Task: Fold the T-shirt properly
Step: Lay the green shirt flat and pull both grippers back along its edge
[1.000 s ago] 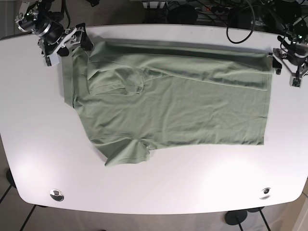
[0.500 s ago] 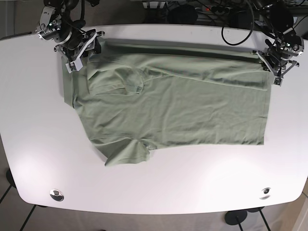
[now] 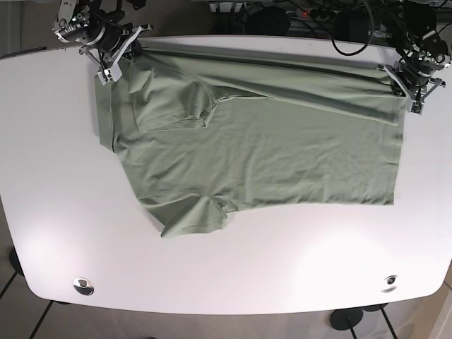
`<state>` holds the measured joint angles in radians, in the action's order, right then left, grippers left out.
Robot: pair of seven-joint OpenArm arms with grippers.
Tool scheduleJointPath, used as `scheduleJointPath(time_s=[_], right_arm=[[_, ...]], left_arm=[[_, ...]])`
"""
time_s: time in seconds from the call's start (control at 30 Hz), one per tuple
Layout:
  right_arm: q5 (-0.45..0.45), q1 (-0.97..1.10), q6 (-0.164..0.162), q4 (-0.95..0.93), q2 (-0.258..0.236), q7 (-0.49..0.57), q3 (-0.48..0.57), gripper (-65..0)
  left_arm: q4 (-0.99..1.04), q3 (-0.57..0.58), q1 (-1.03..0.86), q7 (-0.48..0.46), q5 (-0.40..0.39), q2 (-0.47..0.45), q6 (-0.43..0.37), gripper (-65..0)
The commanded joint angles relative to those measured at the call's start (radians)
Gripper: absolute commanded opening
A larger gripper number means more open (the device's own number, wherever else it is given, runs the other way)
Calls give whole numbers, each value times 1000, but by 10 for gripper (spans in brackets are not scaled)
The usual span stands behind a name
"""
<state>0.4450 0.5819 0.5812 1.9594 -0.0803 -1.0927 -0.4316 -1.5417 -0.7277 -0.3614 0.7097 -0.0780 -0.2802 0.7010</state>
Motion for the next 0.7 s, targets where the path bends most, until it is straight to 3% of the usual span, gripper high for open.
scheduleJointPath(time_s=[0.03, 0.17, 0.23, 0.33, 0.43, 0.5, 0.57, 0.63, 0.7], right_arm=[[-2, 25, 4, 45, -14, 10, -22, -598], [8, 45, 4, 59, -14, 10, -23, -342], [70, 46, 4, 59, -39, 10, -39, -258], [229, 42, 3, 59, -79, 10, -109, -250], [308, -10, -5, 54, -141, 9, -137, -250], [306, -72, -10, 47, -163, 9, -132, -247], [289, -182, -56, 4, -163, 3, -112, -246], [216, -314, -91, -48, -164, -7, -37, -249], [128, -420, -94, -90, -155, -10, 33, -249]], left_arm=[[-6, -31, -31, 64, 50, -9, -3, -600], [-61, -36, -78, 67, 51, -11, -3, -600], [-99, -36, -100, 67, 51, -11, -3, -599], [-181, -36, -106, 67, 50, -7, -3, -501], [-242, -34, -93, 67, 47, -6, -3, -399], [-254, -31, -31, 67, 47, -3, -3, -371], [-253, -30, 84, 67, 48, 3, -3, -343], [-225, -25, 195, 67, 53, 3, -3, -325], [-182, 4, 293, 67, 57, 0, -3, -324]])
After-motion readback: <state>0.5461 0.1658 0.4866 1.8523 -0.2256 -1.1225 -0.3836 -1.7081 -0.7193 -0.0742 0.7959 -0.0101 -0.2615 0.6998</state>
